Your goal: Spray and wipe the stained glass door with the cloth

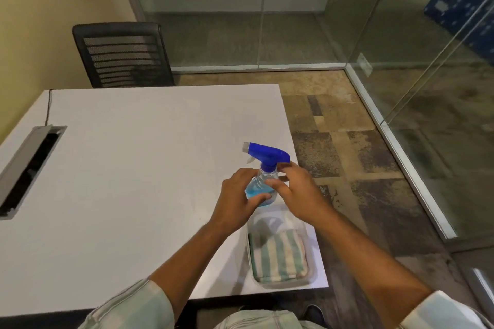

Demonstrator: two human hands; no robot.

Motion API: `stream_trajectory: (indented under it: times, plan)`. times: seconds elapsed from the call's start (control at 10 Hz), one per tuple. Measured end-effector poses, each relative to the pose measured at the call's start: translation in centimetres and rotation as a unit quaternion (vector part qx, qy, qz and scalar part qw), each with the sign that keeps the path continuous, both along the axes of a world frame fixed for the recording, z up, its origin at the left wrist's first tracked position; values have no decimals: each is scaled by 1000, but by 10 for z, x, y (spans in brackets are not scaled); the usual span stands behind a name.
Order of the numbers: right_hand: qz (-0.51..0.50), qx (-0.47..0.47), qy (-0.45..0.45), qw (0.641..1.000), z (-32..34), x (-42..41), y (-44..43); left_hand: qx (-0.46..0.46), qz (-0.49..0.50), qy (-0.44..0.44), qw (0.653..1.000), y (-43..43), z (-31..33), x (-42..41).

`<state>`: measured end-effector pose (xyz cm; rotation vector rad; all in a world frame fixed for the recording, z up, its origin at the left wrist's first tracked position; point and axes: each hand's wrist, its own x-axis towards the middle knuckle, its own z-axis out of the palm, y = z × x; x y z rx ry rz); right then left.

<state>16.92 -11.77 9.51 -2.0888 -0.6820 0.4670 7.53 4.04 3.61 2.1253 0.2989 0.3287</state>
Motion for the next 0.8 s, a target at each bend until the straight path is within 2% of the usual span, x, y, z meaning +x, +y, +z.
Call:
stream_trajectory:
  times: [0.1, 0.2, 0.4, 0.8]
  plan:
    - [-10, -11, 8, 1000, -9, 0, -14, 8, -17, 12, 1000, -11, -7, 3]
    - [-18, -30, 39, 999, -29, -2, -25, 75, -24, 68, 995, -22, -24, 5]
    - [-29, -57, 107, 992, -64, -8, -27, 93, -20, 162, 982, -30, -55, 6]
    - [-48, -92, 89, 991, -86, -7, -25, 88, -2, 185, 979, -39, -72, 11]
